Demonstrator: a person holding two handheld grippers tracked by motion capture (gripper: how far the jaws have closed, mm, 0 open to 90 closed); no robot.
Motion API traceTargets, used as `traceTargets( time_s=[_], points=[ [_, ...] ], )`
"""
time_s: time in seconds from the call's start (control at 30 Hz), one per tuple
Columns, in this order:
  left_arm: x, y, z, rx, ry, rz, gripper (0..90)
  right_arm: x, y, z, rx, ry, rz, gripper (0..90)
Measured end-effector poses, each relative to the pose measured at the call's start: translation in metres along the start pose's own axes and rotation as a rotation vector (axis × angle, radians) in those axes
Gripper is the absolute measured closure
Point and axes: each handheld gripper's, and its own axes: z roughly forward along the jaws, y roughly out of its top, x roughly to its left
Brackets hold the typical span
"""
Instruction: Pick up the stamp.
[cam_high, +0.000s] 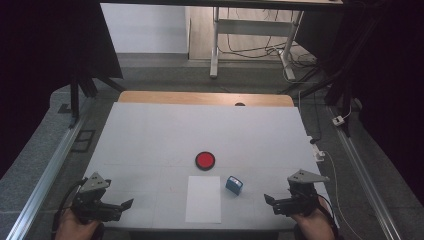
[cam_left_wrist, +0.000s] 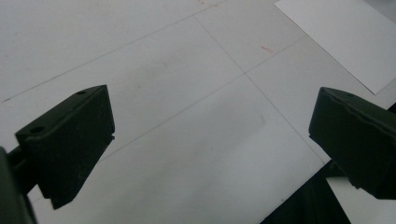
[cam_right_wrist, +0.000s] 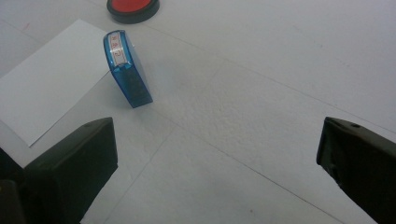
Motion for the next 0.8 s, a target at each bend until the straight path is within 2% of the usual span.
traceTargets(
  time_s=[0.3,0.47,0.8],
  points=[
    [-0.0039,0.0022,0.0043,0.039,-0.017,0.05,0.6,-0.0001,-0.0002,0.0001,0.002,0.021,-0.004,0.0],
    [-0.0017,0.0014,0.0027,0.024,-0.041,0.038,1.2,0.0001,-0.0003,-0.0002,0.003,0.027,-0.009,0.0],
    [0.0008,0.0002,0.0006,0.0,-0.058,0.023,1.7,0.0017,-0.0003,0.0,0.006,0.027,-0.023,0.0]
  ],
)
